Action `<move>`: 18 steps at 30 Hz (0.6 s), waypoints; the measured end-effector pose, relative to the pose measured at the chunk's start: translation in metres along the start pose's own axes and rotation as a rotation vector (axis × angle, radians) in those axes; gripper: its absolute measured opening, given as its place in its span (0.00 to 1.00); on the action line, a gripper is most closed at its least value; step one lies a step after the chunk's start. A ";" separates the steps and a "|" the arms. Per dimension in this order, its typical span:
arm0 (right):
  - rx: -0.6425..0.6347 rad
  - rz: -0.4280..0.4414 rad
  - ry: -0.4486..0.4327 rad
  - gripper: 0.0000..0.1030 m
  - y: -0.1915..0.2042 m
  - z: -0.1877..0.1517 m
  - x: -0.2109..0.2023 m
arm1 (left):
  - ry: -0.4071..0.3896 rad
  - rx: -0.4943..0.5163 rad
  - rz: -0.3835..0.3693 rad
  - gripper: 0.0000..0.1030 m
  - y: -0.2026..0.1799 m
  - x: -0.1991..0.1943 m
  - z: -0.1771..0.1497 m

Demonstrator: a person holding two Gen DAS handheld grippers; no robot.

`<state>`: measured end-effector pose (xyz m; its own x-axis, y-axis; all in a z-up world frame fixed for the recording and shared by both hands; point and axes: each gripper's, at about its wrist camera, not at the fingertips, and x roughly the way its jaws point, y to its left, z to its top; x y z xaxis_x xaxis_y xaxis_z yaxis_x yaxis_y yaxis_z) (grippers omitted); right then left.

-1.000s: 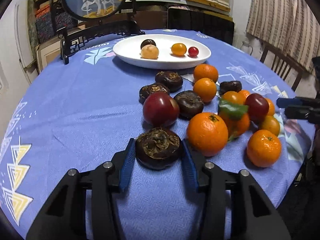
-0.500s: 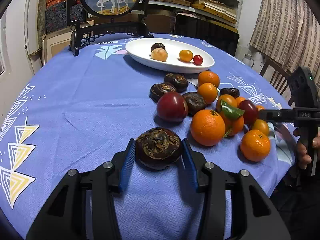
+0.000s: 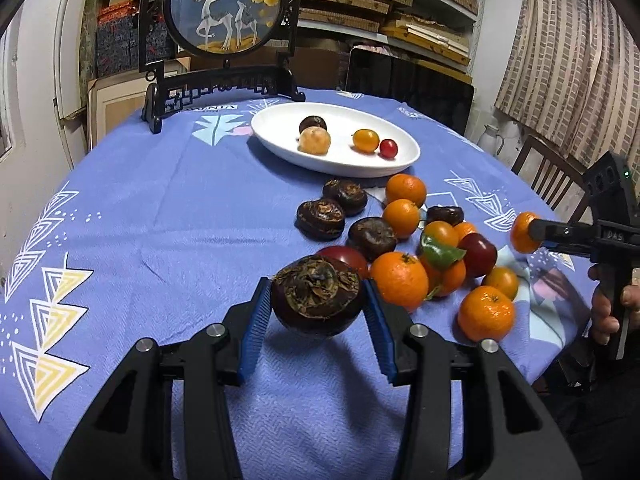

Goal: Organize fruits
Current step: 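Grasp a dark wrinkled dried persimmon with the left tool while the right tool grasps a tangerine, then carry both fruits over the white plate and open both tools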

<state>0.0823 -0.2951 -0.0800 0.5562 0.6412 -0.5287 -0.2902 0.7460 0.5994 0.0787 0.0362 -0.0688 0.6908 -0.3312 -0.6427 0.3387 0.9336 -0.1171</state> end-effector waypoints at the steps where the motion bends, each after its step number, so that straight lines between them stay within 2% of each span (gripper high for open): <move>1: 0.009 -0.002 0.004 0.40 -0.002 0.000 0.000 | 0.000 0.001 0.000 0.44 -0.001 -0.001 0.001; 5: -0.003 0.000 -0.018 0.40 0.002 0.006 -0.010 | -0.008 0.007 -0.008 0.44 -0.002 -0.002 0.009; 10: -0.047 0.001 -0.056 0.40 0.014 0.034 -0.026 | -0.015 0.012 -0.022 0.44 0.000 0.002 0.029; 14: -0.047 -0.001 -0.076 0.40 0.015 0.066 -0.027 | -0.039 0.014 -0.043 0.44 0.003 0.007 0.060; 18: -0.037 0.018 -0.087 0.40 0.015 0.111 -0.013 | -0.060 0.032 -0.050 0.44 0.005 0.023 0.105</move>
<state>0.1575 -0.3127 0.0025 0.6159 0.6379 -0.4624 -0.3283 0.7413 0.5854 0.1633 0.0194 -0.0046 0.7094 -0.3860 -0.5897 0.3935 0.9111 -0.1229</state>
